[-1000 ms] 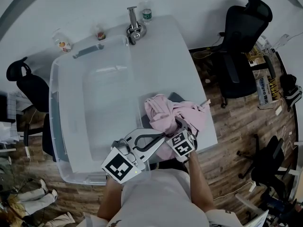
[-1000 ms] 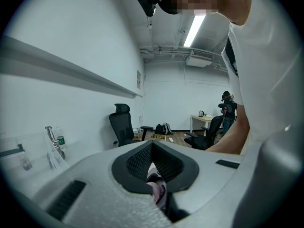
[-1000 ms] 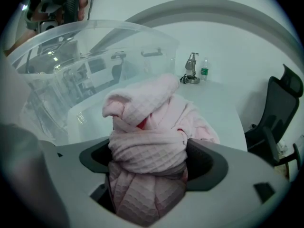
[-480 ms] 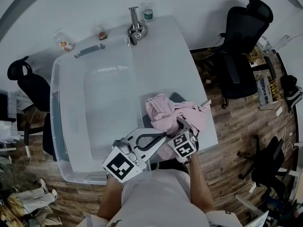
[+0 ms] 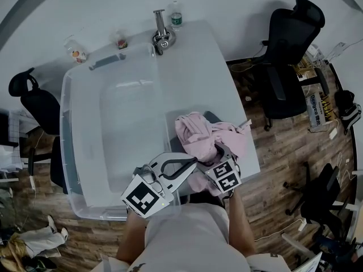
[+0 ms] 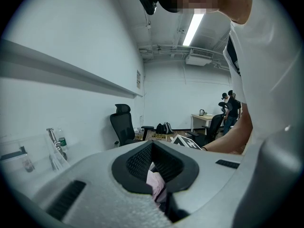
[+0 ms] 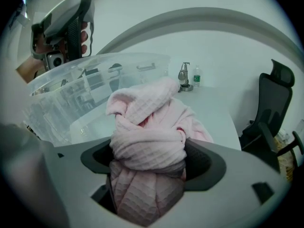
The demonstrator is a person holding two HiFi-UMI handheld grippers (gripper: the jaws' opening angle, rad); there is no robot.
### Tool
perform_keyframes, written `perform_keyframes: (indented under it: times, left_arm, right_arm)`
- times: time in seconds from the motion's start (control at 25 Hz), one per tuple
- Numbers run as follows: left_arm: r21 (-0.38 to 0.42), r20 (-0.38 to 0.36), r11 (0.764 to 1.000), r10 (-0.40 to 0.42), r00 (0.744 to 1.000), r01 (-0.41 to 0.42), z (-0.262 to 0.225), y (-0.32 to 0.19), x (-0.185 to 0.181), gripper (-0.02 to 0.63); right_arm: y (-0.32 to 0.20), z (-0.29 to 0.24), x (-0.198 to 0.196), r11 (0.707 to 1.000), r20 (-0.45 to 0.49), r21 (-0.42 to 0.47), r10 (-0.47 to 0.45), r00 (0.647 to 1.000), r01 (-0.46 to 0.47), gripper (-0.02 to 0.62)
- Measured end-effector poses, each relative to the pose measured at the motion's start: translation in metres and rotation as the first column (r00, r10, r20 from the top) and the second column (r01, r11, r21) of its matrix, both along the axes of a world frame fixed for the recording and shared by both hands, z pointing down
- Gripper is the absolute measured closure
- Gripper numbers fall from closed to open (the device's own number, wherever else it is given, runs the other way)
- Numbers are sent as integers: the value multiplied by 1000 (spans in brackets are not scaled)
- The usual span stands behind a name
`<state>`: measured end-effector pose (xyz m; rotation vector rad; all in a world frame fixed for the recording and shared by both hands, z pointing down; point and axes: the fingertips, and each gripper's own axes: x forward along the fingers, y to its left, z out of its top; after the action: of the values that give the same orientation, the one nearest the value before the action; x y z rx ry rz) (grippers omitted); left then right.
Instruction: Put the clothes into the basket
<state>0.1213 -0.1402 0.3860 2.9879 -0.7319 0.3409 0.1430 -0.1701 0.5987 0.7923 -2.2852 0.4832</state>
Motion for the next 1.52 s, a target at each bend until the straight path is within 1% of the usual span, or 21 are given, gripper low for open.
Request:
perform_keyframes:
  times: [0.36, 0.56, 0.68, 0.92, 1.24, 1.52]
  left_arm:
    - [25, -1, 1000, -4, 1000, 4, -5, 6, -3, 601]
    - [31, -6, 999, -14, 1000, 14, -9, 10, -6, 601]
    - [47, -14, 999, -19, 1000, 19, -14, 13, -7, 601]
    - [78, -17, 996, -33, 999, 34, -24, 19, -15, 601]
    - [124, -33, 990, -67, 997, 71, -41, 25, -31, 601]
    - [170, -42, 977, -122, 992, 128, -57, 36, -52, 601]
  right_arm:
    - [0, -39, 1, 998, 99, 41, 35, 995, -39, 181]
    - [0, -64, -1, 996, 172, 68, 43, 984, -55, 181]
    - [1, -82, -4, 994, 207, 93, 38, 978, -58, 181]
    - [1, -119, -12, 987, 269, 146, 19, 963, -60, 182]
    - [4, -168, -25, 974, 324, 223, -27, 946, -48, 183]
    - [12, -215, -40, 955, 371, 295, -101, 923, -14, 182]
